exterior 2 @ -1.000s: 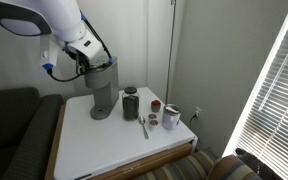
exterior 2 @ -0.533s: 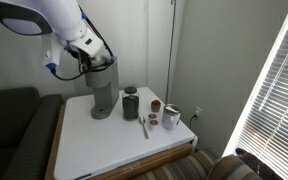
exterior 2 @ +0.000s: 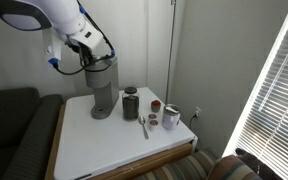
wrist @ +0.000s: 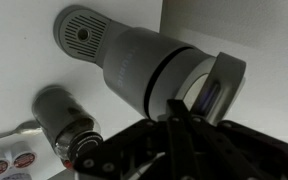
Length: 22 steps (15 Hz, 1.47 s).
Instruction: Open the coffee maker lid
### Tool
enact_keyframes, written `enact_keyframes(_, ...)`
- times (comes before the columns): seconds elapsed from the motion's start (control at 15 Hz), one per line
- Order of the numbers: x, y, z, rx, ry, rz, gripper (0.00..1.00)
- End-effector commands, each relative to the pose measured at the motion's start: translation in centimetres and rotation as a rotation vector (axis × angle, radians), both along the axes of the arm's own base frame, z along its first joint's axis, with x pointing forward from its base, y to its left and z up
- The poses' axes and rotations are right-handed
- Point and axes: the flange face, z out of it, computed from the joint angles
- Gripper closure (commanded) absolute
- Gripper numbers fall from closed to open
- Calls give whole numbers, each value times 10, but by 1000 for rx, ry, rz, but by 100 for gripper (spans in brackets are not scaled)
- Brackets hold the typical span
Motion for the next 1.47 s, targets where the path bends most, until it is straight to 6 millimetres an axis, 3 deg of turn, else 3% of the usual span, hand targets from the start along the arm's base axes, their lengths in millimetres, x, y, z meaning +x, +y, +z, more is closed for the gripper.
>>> enact_keyframes(0.0, 4, 6, 7, -17, -36, 2, 100)
enact_keyframes(0.67, 4, 13, 40, -116, -101, 31, 100)
enact_keyframes(1.4, 23, 31, 77, -229, -122, 81, 100)
